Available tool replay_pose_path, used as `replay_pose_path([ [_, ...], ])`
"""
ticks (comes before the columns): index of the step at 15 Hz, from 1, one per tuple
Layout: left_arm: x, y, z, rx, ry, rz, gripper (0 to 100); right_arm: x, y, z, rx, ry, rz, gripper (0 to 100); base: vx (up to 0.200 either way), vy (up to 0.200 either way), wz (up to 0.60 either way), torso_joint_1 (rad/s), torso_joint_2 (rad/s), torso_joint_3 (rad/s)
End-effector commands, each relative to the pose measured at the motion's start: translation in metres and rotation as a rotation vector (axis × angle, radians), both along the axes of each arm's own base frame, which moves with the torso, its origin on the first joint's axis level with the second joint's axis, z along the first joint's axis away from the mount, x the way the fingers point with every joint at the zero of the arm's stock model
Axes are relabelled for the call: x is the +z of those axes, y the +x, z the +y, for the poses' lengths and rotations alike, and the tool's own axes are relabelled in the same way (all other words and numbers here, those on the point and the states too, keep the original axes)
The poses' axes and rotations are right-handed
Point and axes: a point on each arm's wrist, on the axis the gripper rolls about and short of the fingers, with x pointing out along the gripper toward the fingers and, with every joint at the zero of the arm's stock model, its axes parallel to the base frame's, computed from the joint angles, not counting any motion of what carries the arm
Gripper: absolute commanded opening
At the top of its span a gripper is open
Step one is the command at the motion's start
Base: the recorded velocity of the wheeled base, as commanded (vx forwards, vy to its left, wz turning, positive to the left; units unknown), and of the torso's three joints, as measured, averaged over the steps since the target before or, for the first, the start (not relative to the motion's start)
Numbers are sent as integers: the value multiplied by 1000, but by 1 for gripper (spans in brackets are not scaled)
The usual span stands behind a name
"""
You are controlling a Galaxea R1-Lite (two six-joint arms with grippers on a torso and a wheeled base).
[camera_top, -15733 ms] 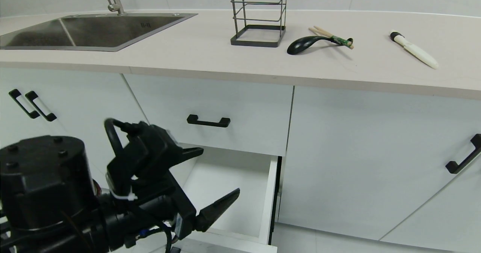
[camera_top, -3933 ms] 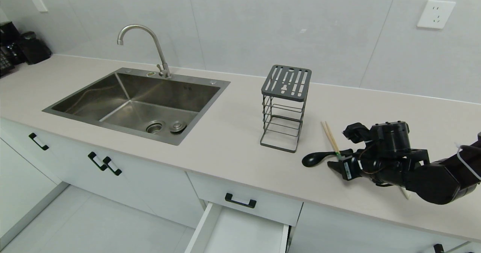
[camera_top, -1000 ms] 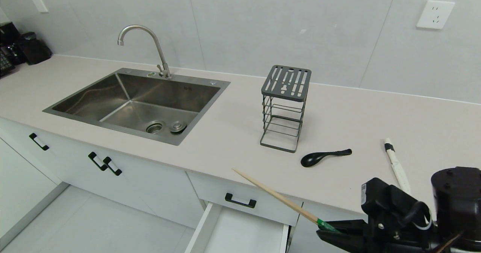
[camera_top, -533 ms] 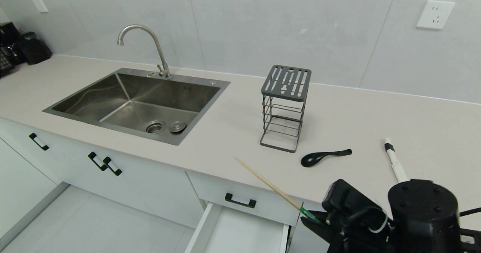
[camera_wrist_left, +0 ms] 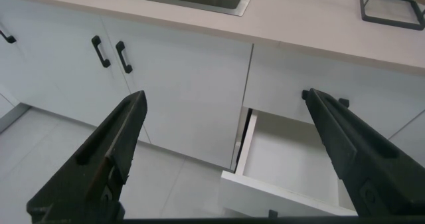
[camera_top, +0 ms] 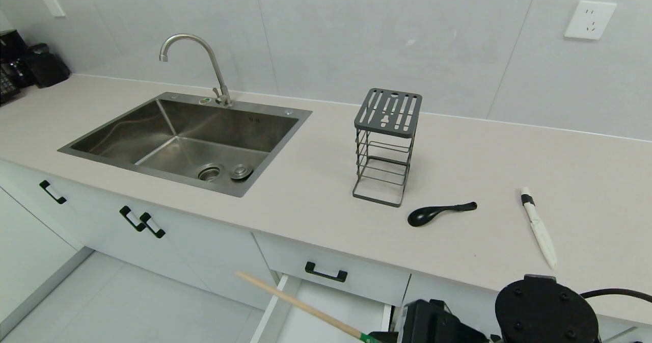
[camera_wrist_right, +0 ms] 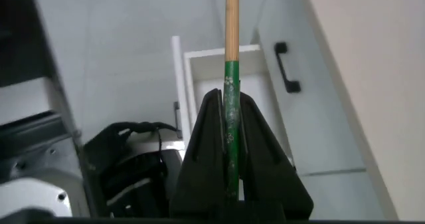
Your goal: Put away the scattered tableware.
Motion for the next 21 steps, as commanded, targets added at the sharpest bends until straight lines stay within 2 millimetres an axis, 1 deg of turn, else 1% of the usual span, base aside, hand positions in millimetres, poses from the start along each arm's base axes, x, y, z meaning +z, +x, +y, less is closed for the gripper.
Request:
replay_pose_path([
  [1,0,0,0,0,0,-2,100,-6,-3,-6,52,-56,-52,0,0,0,0,0,0,0],
  [3,0,0,0,0,0,0,100,-8,-3,-7,44,-68,-44,0,0,0,0,0,0,0],
  [5,0,0,0,0,0,0,100,-14,-1,-4,-9,-58,17,0,0,0,0,0,0,0],
  [8,0,0,0,0,0,0,100,-18,0,-2,-50,-73,16,0,0,0,0,0,0,0],
  [11,0,0,0,0,0,0,100,-17,0,0,-48,-71,13,0,0,0,0,0,0,0],
  [13,0,0,0,0,0,0,100,-16,-1,5,-36,-60,7,0,0,0,0,-139,273,139],
  [19,0,0,0,-1,0,0,100,-11,5,16,-40,-15,-10,0,0,0,0,-255,507,248],
  [21,0,0,0,0,0,0,100,-7,7,20,-40,3,-19,0,0,0,0,-95,205,100],
])
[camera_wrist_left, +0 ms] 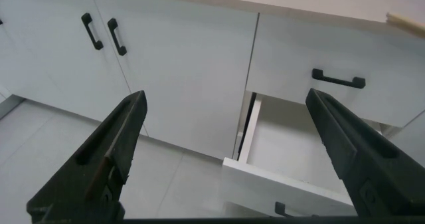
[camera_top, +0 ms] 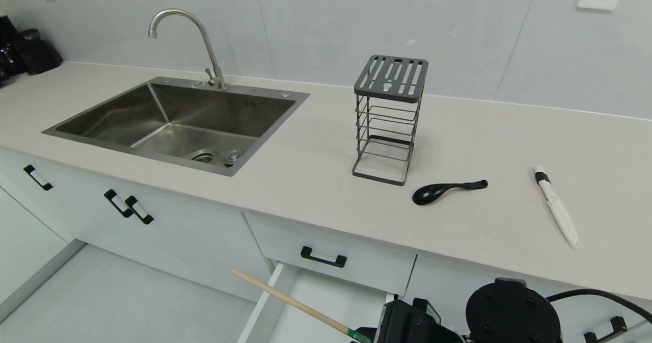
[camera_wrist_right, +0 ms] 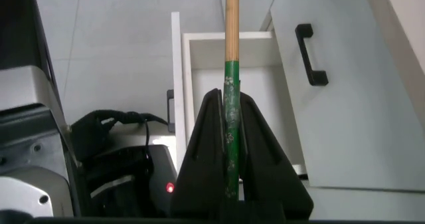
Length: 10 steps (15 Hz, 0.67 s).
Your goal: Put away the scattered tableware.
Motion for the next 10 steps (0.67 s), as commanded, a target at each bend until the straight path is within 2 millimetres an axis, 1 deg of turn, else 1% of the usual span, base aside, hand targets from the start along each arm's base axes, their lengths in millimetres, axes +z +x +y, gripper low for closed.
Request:
replay_pose_path([
  [1,0,0,0,0,-1,0,100,3,2,4,1,13,-8,0,0,0,0,-85,154,85],
  [3,0,0,0,0,-1,0,100,7,4,8,0,31,-17,0,0,0,0,-186,356,168],
  [6,0,0,0,-1,-1,0,100,13,8,16,1,54,-29,0,0,0,0,-245,471,230],
  [9,0,0,0,0,-1,0,100,12,11,22,1,44,-28,0,0,0,0,-255,499,233],
  [10,0,0,0,-1,-1,0,100,6,12,24,-5,7,-12,0,0,0,0,-256,491,232],
])
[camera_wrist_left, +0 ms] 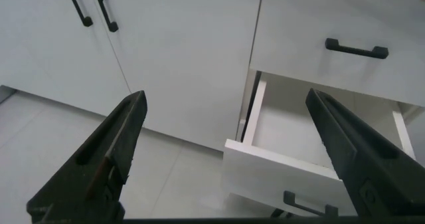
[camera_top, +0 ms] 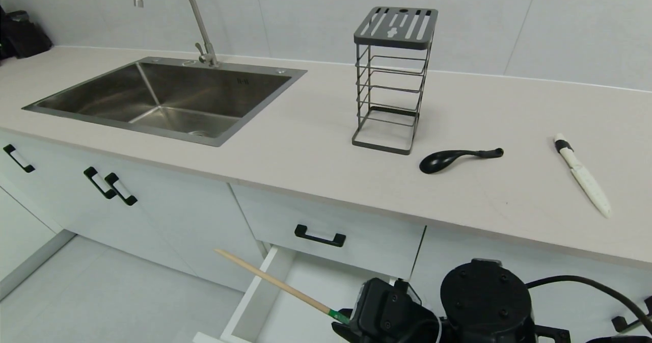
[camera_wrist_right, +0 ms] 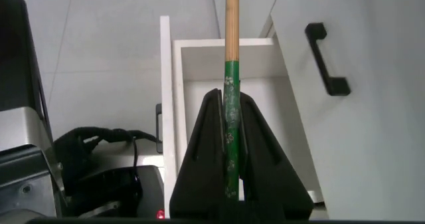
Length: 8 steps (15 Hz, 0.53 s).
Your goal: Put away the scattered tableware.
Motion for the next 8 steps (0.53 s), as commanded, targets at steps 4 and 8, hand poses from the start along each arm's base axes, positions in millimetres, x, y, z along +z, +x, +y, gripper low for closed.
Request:
replay_pose_path([
  [4,0,0,0,-1,0,-2,100,-16,2,11,-8,-109,46,0,0,0,0,-248,475,222],
  [8,0,0,0,1,0,-2,100,-22,14,25,-70,-122,25,0,0,0,0,-245,438,195],
])
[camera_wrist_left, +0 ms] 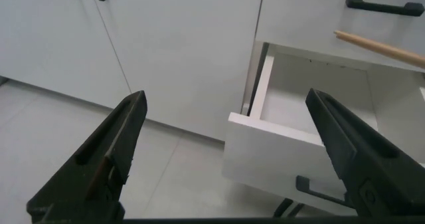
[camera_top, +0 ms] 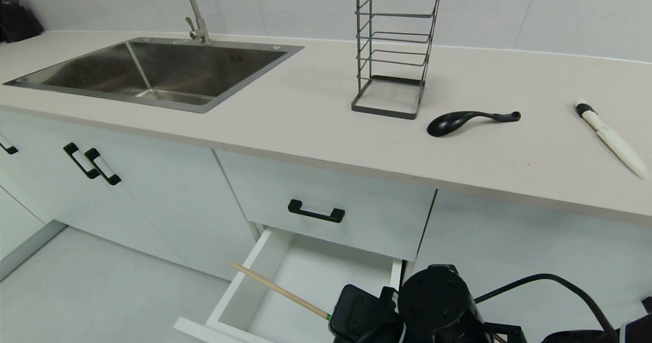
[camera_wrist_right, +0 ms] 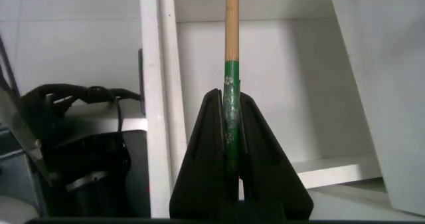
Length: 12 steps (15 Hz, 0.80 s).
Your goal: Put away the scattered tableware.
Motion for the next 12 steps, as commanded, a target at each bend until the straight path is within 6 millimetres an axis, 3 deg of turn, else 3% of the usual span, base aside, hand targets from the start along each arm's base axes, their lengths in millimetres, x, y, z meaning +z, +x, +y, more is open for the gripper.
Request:
replay_pose_path([
  [1,0,0,0,0,0,0,100,-6,11,10,-11,-3,0,0,0,0,0,-251,354,129],
  [6,0,0,0,0,0,0,100,-4,26,18,-16,-49,-11,0,0,0,0,-243,346,127],
  [12,0,0,0,0,0,-2,100,15,51,30,-72,-74,-27,0,0,0,0,-44,195,67],
])
